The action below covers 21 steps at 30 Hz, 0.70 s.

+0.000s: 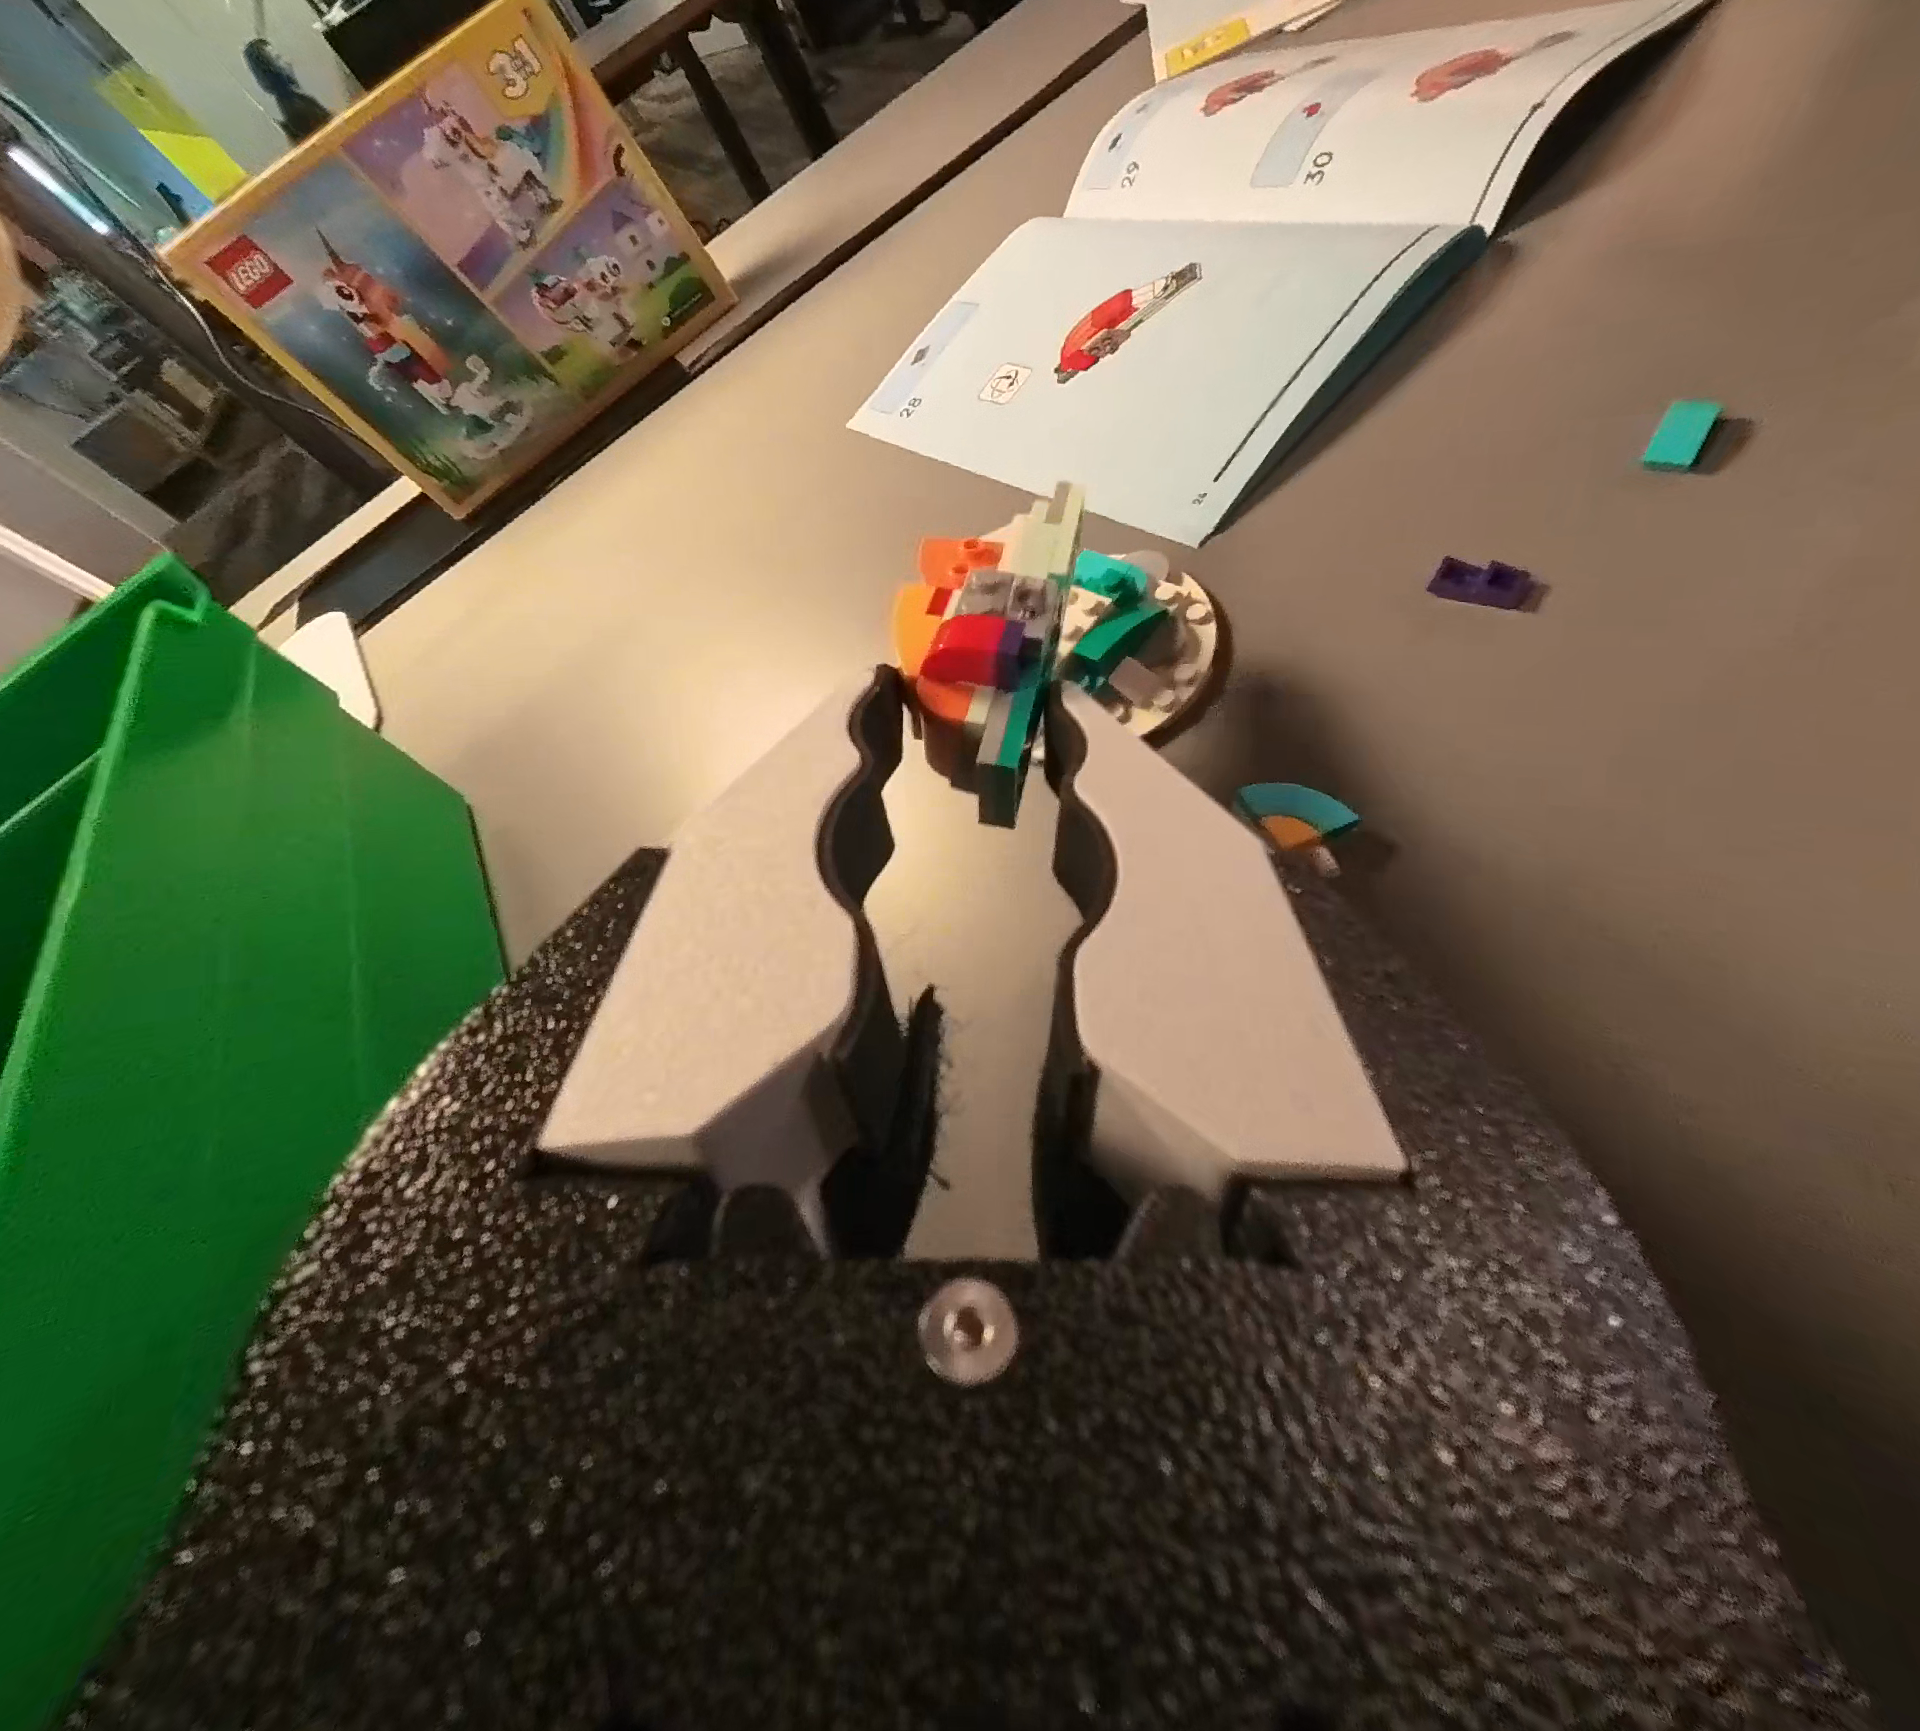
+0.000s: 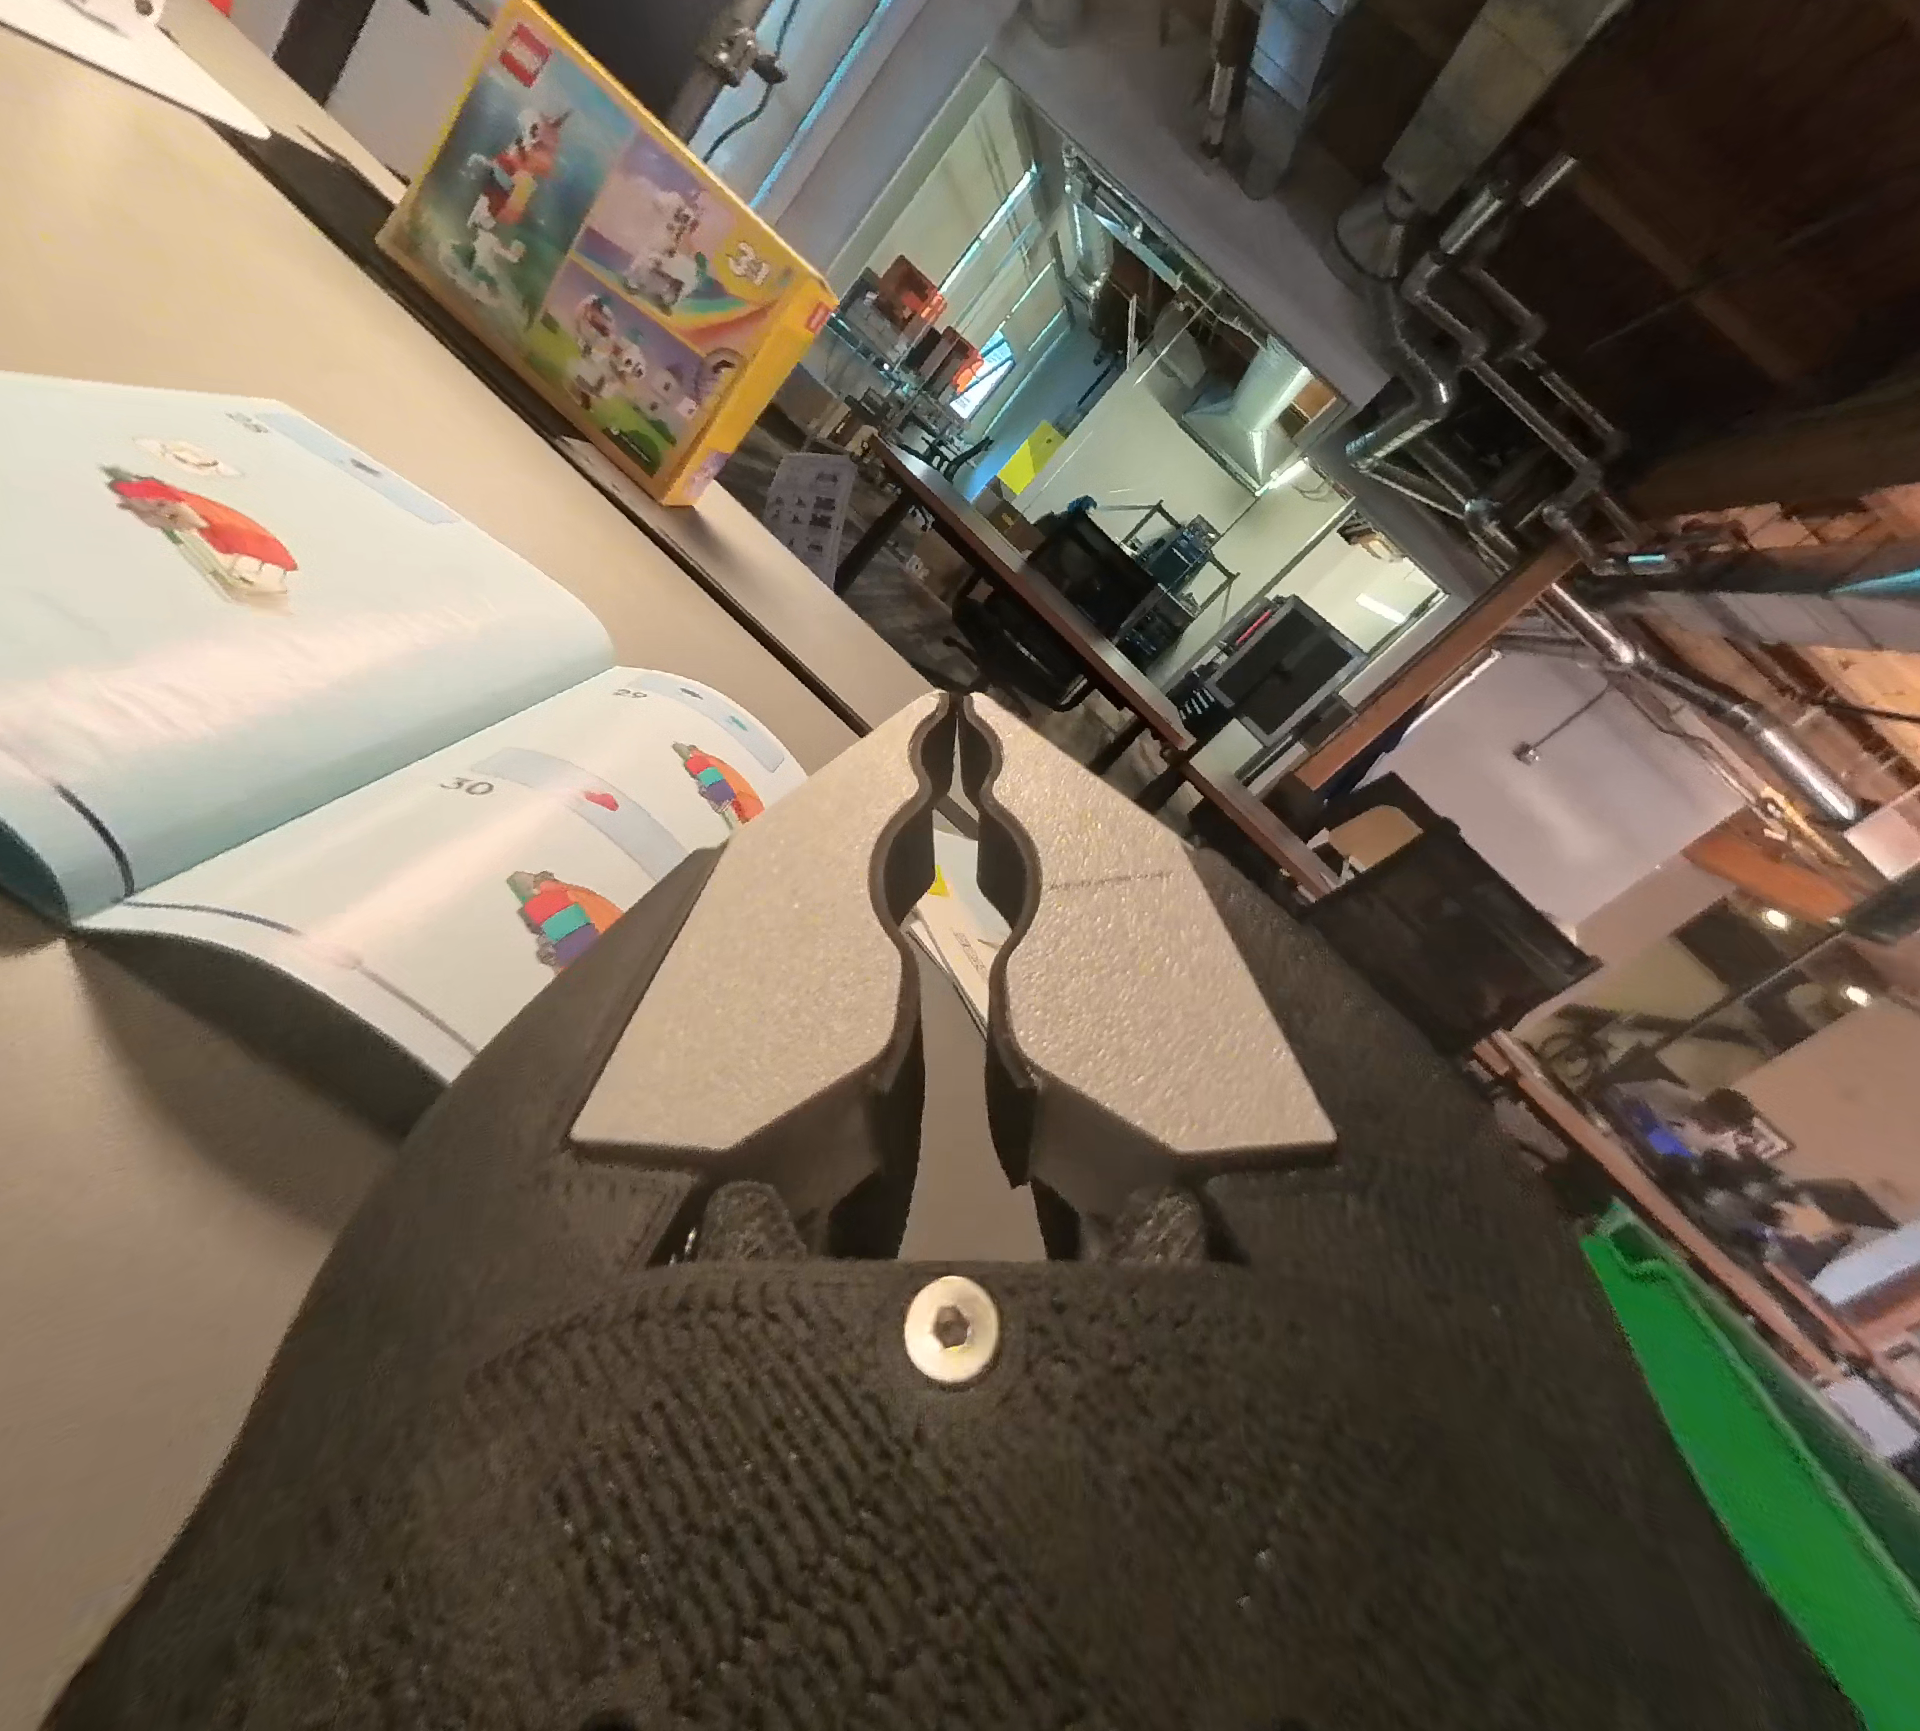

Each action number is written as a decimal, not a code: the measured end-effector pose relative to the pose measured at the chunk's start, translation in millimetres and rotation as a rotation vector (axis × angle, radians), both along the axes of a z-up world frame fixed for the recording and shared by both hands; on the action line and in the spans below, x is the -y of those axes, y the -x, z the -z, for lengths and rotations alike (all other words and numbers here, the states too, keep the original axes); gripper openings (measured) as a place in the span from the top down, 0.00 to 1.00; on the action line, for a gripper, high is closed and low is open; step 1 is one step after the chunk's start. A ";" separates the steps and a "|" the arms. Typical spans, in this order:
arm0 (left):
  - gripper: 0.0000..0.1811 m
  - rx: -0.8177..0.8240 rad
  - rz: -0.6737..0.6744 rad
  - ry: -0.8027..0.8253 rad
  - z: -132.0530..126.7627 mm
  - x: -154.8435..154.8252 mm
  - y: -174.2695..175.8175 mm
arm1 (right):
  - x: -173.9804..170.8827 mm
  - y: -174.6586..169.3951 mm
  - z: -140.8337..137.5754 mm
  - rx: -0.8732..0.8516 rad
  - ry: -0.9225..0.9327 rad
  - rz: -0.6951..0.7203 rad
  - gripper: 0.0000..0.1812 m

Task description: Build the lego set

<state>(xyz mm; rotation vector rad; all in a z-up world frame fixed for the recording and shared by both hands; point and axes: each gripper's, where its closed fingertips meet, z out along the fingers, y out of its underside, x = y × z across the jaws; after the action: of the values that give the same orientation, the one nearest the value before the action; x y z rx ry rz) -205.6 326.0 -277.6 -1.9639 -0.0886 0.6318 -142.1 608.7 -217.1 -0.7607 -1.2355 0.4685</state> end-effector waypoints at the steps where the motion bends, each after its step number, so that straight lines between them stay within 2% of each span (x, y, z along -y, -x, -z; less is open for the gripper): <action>1: 0.86 0.012 0.005 -0.008 -0.8 0.1 -0.4 | 2.7 1.3 1.3 0.011 -0.022 -0.004 1.00; 4: 0.86 0.033 0.019 -0.022 -1.9 0.2 -1.6 | 21.5 7.2 10.3 0.067 -0.113 -0.053 0.99; 6: 0.86 0.045 0.029 -0.031 -2.7 0.3 -2.9 | 39.4 9.1 13.1 0.092 -0.096 -0.130 0.96; 10: 0.86 0.078 0.031 -0.039 -2.6 1.4 -3.0 | 115.1 1.0 29.2 0.314 0.198 -0.510 0.85; 12: 0.86 0.085 0.032 -0.035 -1.9 1.2 -2.8 | 155.2 -13.3 46.3 0.537 0.339 -0.671 0.84; 14: 0.86 0.082 0.038 -0.029 -1.1 0.6 -3.9 | 177.2 -31.0 65.6 0.739 0.403 -0.742 0.82; 16: 0.86 0.083 0.049 -0.020 0.0 0.0 -6.1 | 186.9 -45.3 77.4 0.852 0.445 -0.784 0.81; 19: 0.86 0.084 0.057 -0.014 0.8 -0.5 -8.2 | 194.7 -54.4 81.5 0.909 0.557 -0.827 0.82; 21: 0.86 0.085 0.059 -0.014 0.8 -0.6 -8.8 | 196.9 -53.9 79.5 0.888 0.563 -0.831 0.83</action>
<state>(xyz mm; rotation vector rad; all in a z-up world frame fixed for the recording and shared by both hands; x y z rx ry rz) -196.7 326.6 -278.4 -1.9720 -0.0868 0.5078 -88.2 411.8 -296.6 -0.9424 -2.3179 1.2794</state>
